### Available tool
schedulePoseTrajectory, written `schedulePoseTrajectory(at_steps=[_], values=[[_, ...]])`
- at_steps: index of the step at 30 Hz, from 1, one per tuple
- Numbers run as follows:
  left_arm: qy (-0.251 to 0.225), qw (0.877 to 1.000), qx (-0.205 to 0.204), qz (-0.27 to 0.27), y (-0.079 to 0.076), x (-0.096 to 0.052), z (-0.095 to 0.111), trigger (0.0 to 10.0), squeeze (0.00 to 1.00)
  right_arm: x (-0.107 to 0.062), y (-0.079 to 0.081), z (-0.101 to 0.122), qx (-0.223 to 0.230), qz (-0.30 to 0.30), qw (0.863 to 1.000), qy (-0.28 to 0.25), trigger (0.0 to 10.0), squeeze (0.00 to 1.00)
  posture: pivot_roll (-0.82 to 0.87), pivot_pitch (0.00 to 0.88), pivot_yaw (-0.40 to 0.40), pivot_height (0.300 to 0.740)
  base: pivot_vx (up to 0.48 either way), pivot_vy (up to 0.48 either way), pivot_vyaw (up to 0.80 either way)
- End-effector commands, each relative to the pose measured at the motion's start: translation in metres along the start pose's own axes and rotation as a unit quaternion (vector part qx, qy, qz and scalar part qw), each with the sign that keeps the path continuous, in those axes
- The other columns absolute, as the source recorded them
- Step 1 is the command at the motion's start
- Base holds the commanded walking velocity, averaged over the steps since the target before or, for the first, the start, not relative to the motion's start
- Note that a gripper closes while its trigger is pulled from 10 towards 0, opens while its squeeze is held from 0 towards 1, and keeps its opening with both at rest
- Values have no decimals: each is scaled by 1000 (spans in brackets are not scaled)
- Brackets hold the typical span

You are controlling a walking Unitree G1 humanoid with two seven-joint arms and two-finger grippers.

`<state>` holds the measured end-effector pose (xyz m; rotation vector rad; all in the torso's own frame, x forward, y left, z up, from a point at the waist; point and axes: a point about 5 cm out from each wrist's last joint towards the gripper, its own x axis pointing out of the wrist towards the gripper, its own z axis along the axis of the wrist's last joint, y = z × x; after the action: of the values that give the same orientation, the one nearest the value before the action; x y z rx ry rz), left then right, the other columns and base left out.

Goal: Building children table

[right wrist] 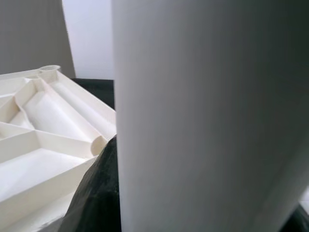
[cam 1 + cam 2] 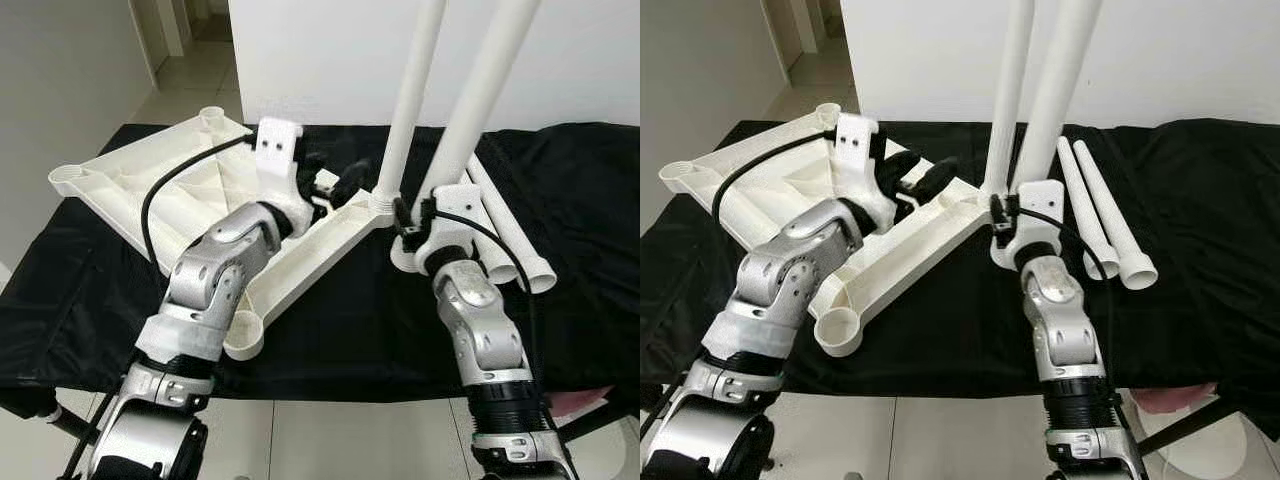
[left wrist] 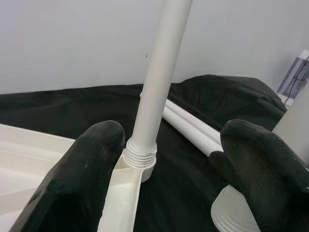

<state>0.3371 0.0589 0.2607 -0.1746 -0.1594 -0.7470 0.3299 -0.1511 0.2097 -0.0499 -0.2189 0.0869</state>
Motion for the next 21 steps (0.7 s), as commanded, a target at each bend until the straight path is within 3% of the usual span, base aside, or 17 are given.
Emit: schedulePoseTrajectory(at_steps=[1, 13, 21], values=[[12, 998, 25, -62, -4, -6, -7, 10000, 0, -6, -4, 3, 6, -5, 1000, -13, 10000, 0, -1, 60, 22, 740, 0, 0, 0], [88, 983, 132, -94, 8, -31, -41, 10000, 0, -24, 1, 9, 18, 41, 998, -50, 10000, 0, -14, 61, 35, 740, 0, 0, 0], [149, 967, 186, -87, 32, -53, -56, 10000, 0, -40, -1, 8, 5, 70, 996, -55, 10000, 0, -20, 53, 64, 740, 0, 0, 0]])
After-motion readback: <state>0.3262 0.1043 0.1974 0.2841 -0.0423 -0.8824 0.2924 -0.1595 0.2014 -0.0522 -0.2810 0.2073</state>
